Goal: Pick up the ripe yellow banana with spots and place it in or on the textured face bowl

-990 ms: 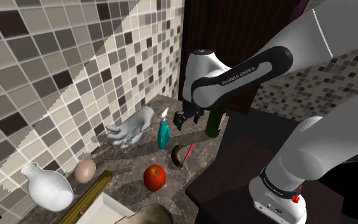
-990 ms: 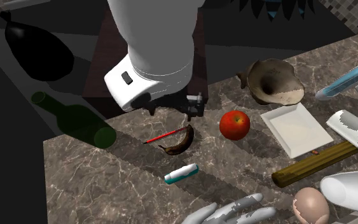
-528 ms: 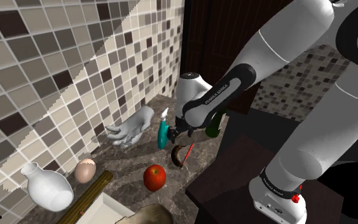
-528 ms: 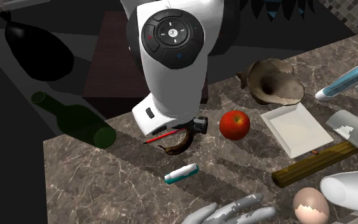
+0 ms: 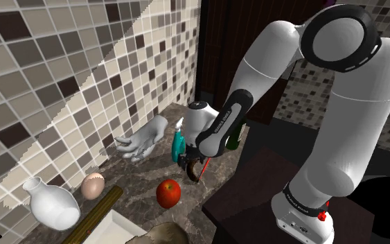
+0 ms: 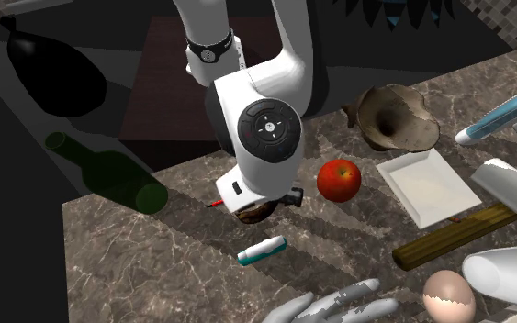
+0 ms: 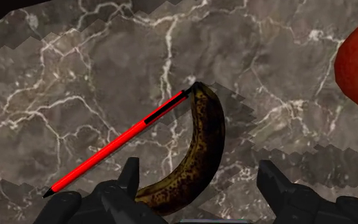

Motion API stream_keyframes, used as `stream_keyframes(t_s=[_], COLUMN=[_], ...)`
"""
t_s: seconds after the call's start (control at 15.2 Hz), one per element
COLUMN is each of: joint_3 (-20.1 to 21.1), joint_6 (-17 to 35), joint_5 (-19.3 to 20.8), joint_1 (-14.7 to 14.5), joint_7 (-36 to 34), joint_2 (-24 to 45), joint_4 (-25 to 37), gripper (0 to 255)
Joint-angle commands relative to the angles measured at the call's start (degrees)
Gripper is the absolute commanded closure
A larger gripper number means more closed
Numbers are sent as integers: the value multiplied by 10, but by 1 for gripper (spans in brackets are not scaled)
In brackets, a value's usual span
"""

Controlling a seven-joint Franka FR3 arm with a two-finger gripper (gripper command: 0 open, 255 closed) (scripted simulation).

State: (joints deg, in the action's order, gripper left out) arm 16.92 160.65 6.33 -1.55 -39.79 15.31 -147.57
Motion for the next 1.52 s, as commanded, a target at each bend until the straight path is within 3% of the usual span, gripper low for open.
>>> stream_keyframes(t_s=[0.0,0.26,0.79,0.86,1.45], joint_3=[-10,-35,-36,-36,-36], joint_6=[14,47,47,47,47], joint_5=[14,39,39,39,39], joint_1=[-10,-30,-31,-31,-31], joint_7=[-13,-32,-32,-32,-32], joint_2=[20,63,63,63,63], joint_4=[6,15,15,15,15], gripper=[0,0,0,255,255])
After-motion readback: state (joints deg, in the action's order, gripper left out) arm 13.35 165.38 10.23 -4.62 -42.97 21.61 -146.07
